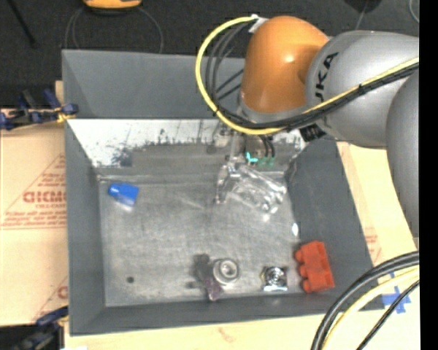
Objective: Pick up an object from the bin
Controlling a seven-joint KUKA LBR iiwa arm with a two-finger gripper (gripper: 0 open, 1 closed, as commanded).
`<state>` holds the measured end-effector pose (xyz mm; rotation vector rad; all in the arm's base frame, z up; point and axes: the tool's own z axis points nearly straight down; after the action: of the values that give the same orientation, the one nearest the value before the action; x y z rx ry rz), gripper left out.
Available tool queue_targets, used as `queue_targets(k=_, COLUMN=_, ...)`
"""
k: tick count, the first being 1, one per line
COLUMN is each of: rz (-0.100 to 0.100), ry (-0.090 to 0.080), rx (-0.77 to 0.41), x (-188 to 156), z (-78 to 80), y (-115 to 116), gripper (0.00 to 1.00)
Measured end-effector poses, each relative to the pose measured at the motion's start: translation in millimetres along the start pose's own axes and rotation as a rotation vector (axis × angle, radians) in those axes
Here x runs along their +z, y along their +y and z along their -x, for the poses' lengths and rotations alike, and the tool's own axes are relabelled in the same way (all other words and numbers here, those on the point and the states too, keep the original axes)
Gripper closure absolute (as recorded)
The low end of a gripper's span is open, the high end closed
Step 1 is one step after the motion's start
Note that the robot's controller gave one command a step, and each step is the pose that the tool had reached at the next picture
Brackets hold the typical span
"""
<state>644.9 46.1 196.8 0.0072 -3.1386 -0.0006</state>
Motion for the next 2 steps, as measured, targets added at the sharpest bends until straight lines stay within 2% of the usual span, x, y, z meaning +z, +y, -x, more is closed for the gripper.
queue_targets(k=1, rz=-0.002, ry=0.005, rx=-0.146, x=102.8, z=-90.9, y=-82.1, gripper=0.00)
queue_targets(k=2, rz=-0.001, ry=-0.004, rx=-0.451, x=77.2, z=-134.1, y=-41.7, gripper=0.00)
